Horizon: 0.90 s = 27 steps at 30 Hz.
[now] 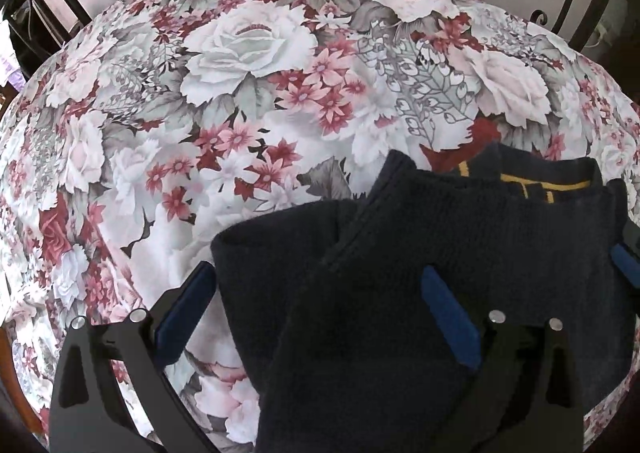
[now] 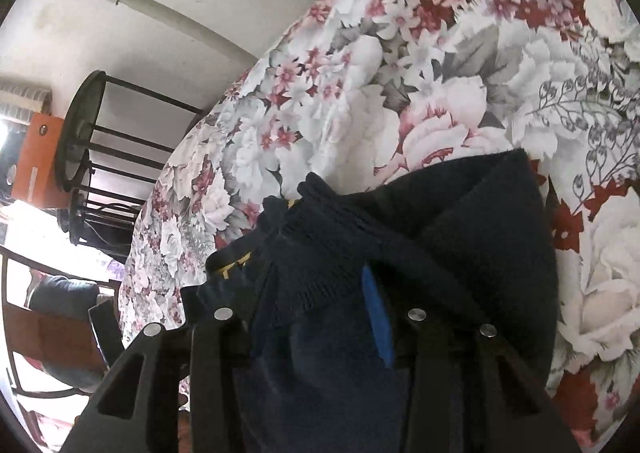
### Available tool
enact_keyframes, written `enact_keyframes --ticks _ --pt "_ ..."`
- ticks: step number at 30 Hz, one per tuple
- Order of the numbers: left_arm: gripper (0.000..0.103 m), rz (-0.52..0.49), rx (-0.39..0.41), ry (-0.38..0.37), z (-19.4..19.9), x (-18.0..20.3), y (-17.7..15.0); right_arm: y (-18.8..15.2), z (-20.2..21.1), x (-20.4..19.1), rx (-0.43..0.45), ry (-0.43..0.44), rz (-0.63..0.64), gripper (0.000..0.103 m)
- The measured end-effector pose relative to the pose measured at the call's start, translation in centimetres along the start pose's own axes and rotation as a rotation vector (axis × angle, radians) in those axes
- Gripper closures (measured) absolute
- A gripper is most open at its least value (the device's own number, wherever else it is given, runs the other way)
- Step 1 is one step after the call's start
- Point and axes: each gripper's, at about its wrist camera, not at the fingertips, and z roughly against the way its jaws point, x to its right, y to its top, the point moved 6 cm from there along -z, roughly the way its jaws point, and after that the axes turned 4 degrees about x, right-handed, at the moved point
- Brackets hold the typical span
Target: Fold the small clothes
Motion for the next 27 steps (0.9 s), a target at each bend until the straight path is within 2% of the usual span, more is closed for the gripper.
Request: enact_keyframes --ticks 7,11,13,15,17,19,20,21,22,23,24,25,27 --pt "0.004 -0.001 0.002 0.006 0.0 0.3 -0.1 -0.1 0.2 -0.3 -0.009 -0.005 0.013 0.059" --pt "0.004 0.024 0.091 -0.038 3.0 0.4 1.1 -0.4 1.3 -2.3 -0.008 0.027 0.052 0.057" --pt "0.004 0.024 0.108 -0.029 3.5 0.1 1.6 -0.9 1.4 -3.3 -0.015 0.041 0.080 0.057" --pt "0.004 0.019 0.083 0.009 2.6 -0.4 1.4 -1.4 1.0 -3.9 -0.030 0.037 0.111 0.054" --pt "0.004 0.042 -0.007 0.044 0.1 -1.4 0.4 -1.7 0.1 -3.2 -0.047 0.004 0.124 0.051" --pt "0.004 0.120 -0.058 -0.033 -1.3 -2.1 -0.1 -1.6 -0.6 -1.2 -0.060 -0.009 0.075 0.056" --pt "0.004 0.145 -0.066 -0.054 -1.3 -2.4 0.0 -1.4 -0.6 -0.4 -0.058 0.012 0.030 0.063" --pt "0.004 0.150 -0.064 -0.061 -1.1 -2.5 0.3 -1.2 -0.4 0.0 -0.054 0.023 -0.010 0.064" --pt "0.005 0.144 -0.021 -0.068 -0.3 -2.4 0.8 -0.9 0.0 -0.1 -0.037 0.037 -0.027 0.062" --pt "0.005 0.137 0.038 -0.081 0.8 -2.2 1.5 -0.5 0.4 -0.9 -0.015 0.054 -0.006 0.061" --pt "0.005 0.131 0.065 -0.099 1.5 -1.9 1.7 -0.3 0.7 -1.8 -0.003 0.078 0.023 0.060" --pt "0.005 0.112 0.095 -0.146 2.3 -1.2 2.1 -0.3 0.7 -3.0 -0.008 0.119 0.048 0.059" --pt "0.005 0.061 0.100 -0.188 2.6 0.3 2.1 -0.8 0.0 -4.0 -0.037 0.163 0.054 0.049"
